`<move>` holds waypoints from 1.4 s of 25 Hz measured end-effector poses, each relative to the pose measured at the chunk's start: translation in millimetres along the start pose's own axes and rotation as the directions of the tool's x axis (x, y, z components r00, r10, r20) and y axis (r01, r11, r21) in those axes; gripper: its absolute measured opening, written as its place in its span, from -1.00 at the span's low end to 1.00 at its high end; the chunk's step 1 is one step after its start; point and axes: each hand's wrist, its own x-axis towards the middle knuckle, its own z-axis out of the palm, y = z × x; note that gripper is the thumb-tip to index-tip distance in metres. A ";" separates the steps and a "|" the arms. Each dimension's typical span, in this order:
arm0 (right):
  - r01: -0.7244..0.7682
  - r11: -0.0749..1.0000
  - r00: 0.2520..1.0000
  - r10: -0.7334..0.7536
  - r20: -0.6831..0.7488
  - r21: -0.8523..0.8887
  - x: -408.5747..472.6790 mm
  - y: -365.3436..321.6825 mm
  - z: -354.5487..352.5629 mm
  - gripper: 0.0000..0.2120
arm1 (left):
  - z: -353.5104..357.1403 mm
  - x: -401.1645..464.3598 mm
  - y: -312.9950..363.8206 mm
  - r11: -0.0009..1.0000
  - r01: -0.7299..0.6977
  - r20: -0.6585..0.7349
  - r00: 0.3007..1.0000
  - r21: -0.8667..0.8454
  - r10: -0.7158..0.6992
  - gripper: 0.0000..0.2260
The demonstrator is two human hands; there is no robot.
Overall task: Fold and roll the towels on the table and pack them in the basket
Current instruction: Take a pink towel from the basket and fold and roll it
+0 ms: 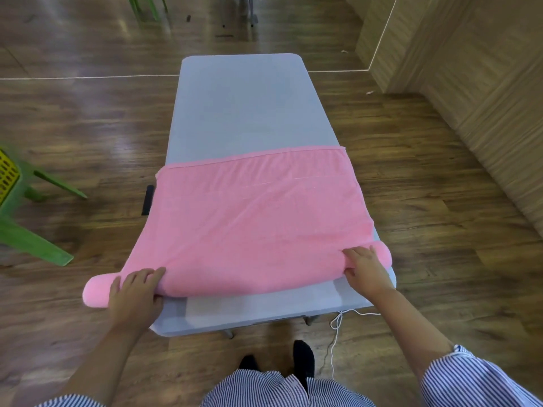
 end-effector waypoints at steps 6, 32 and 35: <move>-0.028 0.988 0.996 0.040 0.076 -0.150 -7.9 31.9 -15.0 -0.54 | 5.8 8.1 21.5 0.992 -0.123 -0.094 0.988 -0.033 0.119 -0.49; 0.142 0.982 0.990 -0.140 0.028 -0.126 1.2 35.2 -19.5 -0.62 | 9.9 -10.6 37.4 0.979 -0.192 -0.207 0.963 -0.069 0.175 -0.56; 0.203 0.963 0.969 -0.223 -0.108 -0.176 5.6 35.9 -11.4 -0.54 | 12.4 -10.9 41.9 0.978 -0.195 -0.300 0.940 -0.078 0.163 -0.59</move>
